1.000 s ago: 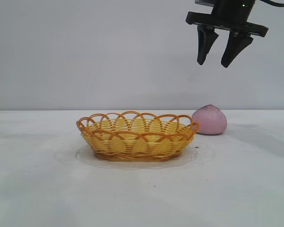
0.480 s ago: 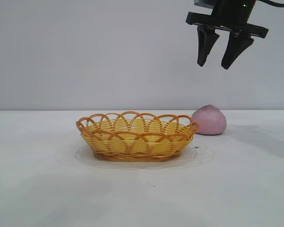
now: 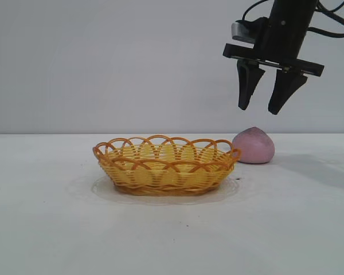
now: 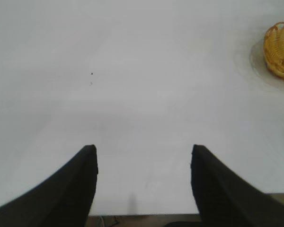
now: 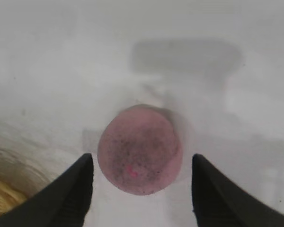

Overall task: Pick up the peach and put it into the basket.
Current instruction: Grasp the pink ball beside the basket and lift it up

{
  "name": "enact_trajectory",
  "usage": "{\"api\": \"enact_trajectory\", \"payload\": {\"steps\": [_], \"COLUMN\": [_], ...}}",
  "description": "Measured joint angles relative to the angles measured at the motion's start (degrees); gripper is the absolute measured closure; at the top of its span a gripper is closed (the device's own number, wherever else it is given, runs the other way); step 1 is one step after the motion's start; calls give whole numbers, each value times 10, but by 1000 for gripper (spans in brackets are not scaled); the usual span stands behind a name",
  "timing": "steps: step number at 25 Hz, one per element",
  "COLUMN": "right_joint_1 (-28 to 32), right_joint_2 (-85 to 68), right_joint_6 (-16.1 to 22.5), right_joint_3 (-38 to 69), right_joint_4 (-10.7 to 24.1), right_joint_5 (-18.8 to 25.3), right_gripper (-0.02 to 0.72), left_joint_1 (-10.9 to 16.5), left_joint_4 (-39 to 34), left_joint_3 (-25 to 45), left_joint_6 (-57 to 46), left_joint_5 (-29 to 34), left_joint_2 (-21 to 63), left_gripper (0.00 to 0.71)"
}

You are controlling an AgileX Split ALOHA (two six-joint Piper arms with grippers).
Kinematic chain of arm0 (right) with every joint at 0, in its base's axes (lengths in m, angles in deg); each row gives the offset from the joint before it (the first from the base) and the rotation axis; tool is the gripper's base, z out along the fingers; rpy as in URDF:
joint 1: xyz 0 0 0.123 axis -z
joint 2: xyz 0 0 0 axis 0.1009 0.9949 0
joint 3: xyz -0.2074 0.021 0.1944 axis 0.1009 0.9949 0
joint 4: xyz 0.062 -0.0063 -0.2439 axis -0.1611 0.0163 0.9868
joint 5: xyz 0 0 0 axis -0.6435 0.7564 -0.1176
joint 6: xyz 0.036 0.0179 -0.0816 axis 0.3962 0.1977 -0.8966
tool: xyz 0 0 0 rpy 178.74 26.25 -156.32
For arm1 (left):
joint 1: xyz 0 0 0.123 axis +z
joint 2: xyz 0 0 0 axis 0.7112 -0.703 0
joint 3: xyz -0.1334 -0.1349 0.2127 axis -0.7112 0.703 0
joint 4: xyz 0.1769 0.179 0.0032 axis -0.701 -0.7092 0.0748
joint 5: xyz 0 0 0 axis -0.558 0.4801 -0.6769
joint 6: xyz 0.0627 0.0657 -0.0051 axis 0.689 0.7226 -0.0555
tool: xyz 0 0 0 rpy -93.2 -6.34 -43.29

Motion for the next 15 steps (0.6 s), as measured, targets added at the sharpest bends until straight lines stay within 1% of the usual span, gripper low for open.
{"api": "enact_trajectory", "payload": {"steps": [3,14,15], "right_joint_1": [0,0,0], "right_joint_2": [8,58,62], "right_joint_6": [0,-1,-4], "right_joint_3": [0,0,0], "right_joint_4": [-5,-17,-17], "right_joint_5": [3,-2,-5], "right_gripper": [293,293,367], "left_joint_1": [0,0,0], "left_joint_4": [-1,-13,-13], "left_joint_3": [8,19,19], "left_joint_6": [2,12,14], "left_joint_5": [-27,-26,-26], "left_joint_2": [22,23,23], "left_gripper": [288,288,288]}}
